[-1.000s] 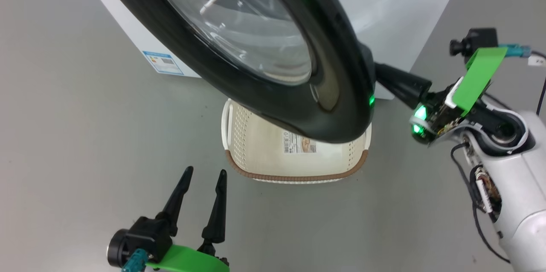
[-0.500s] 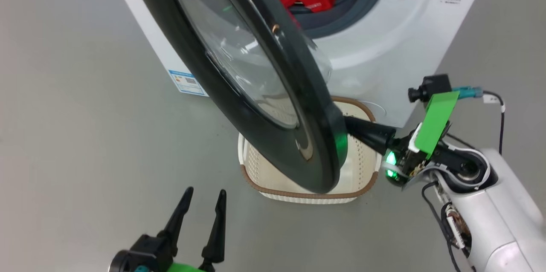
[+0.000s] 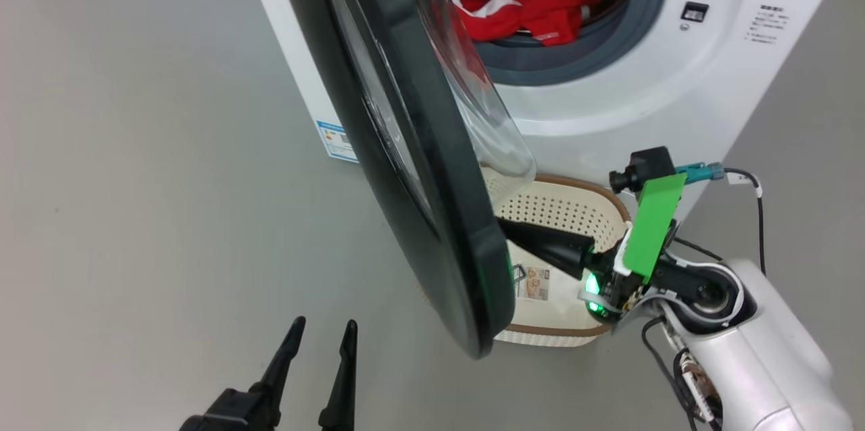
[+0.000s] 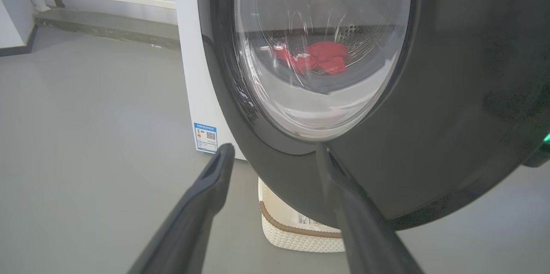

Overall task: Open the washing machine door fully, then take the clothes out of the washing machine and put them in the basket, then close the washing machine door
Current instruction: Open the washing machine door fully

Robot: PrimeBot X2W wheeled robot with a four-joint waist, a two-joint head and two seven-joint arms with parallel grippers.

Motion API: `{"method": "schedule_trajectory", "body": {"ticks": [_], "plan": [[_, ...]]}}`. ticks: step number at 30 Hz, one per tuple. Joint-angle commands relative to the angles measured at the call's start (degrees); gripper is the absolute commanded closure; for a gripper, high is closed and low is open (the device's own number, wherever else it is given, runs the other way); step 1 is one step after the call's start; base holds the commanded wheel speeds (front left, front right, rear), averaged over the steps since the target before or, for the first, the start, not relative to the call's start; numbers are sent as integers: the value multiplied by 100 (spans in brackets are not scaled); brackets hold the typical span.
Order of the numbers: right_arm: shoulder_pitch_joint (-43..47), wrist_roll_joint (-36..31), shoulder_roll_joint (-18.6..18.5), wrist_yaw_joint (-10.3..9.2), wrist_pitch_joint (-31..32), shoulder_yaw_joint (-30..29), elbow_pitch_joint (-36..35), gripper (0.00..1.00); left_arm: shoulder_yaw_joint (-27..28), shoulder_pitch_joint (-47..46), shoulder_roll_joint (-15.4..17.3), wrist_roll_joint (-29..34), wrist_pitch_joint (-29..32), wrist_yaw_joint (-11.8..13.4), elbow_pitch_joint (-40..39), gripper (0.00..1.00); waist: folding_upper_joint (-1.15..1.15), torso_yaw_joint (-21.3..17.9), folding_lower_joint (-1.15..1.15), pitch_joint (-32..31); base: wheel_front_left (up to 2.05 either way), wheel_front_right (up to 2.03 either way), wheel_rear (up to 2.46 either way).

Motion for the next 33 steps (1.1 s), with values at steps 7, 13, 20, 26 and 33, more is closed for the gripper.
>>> {"method": "schedule_trajectory", "body": {"ticks": [7,13,20,26,33], "plan": [[159,47,186,5,-131,388,-268,100,238,5,50,25,-70,37,-133,0,0,338,0,-125,0,0,0],[187,195,188,5,-310,656,-331,100,278,45,50,38,-70,76,-176,0,0,549,0,-196,0,0,0],[209,351,189,5,-493,917,-402,100,334,95,50,55,-70,129,-236,0,0,751,0,-248,0,0,0],[201,416,189,5,-628,1057,-442,100,359,122,50,52,-70,141,-251,0,0,850,0,-277,0,0,0],[196,442,189,5,-696,1124,-451,100,384,134,50,57,-70,150,-270,0,0,859,0,-281,0,0,0]]}}
